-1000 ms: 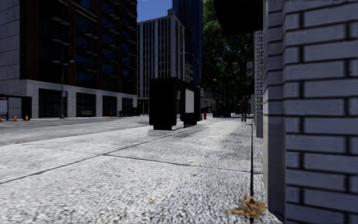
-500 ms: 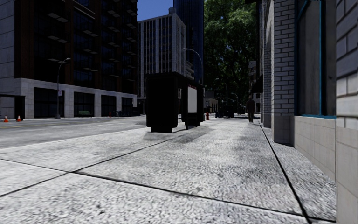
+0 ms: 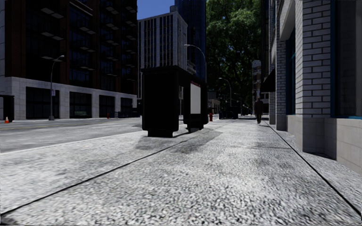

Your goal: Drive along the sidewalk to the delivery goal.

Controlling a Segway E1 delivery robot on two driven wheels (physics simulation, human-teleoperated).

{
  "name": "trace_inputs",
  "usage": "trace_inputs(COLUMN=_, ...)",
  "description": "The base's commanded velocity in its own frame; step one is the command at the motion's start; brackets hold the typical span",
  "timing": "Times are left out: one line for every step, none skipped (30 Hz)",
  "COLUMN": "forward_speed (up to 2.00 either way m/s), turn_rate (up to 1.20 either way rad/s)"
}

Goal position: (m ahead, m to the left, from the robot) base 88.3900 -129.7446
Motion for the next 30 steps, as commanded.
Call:
trace_inputs(forward_speed=2.00, turn_rate=-0.23)
trace_inputs(forward_speed=2.00, turn_rate=-0.25)
trace_inputs(forward_speed=2.00, turn_rate=-0.26)
trace_inputs(forward_speed=2.00, turn_rate=-0.26)
trace_inputs(forward_speed=2.00, turn_rate=-0.26)
trace_inputs(forward_speed=2.00, turn_rate=-0.26)
trace_inputs(forward_speed=2.00, turn_rate=-0.27)
trace_inputs(forward_speed=2.00, turn_rate=-0.29)
trace_inputs(forward_speed=2.00, turn_rate=-0.29)
trace_inputs(forward_speed=2.00, turn_rate=-0.29)
trace_inputs(forward_speed=2.00, turn_rate=-0.29)
trace_inputs(forward_speed=2.00, turn_rate=-0.31)
trace_inputs(forward_speed=2.00, turn_rate=-0.31)
trace_inputs(forward_speed=2.00, turn_rate=-0.32)
trace_inputs(forward_speed=2.00, turn_rate=-0.37)
trace_inputs(forward_speed=2.00, turn_rate=-0.39)
trace_inputs(forward_speed=2.00, turn_rate=-0.39)
trace_inputs(forward_speed=2.00, turn_rate=-0.39)
trace_inputs(forward_speed=2.00, turn_rate=-0.40)
trace_inputs(forward_speed=2.00, turn_rate=-0.40)
trace_inputs(forward_speed=2.00, turn_rate=-0.40)
trace_inputs(forward_speed=2.00, turn_rate=-0.40)
trace_inputs(forward_speed=2.00, turn_rate=-0.40)
trace_inputs(forward_speed=2.00, turn_rate=-0.41)
trace_inputs(forward_speed=2.00, turn_rate=-0.41)
trace_inputs(forward_speed=2.00, turn_rate=-0.41)
trace_inputs(forward_speed=2.00, turn_rate=-0.41)
trace_inputs(forward_speed=2.00, turn_rate=-0.41)
trace_inputs(forward_speed=2.00, turn_rate=-0.41)
trace_inputs(forward_speed=2.00, turn_rate=-0.41)
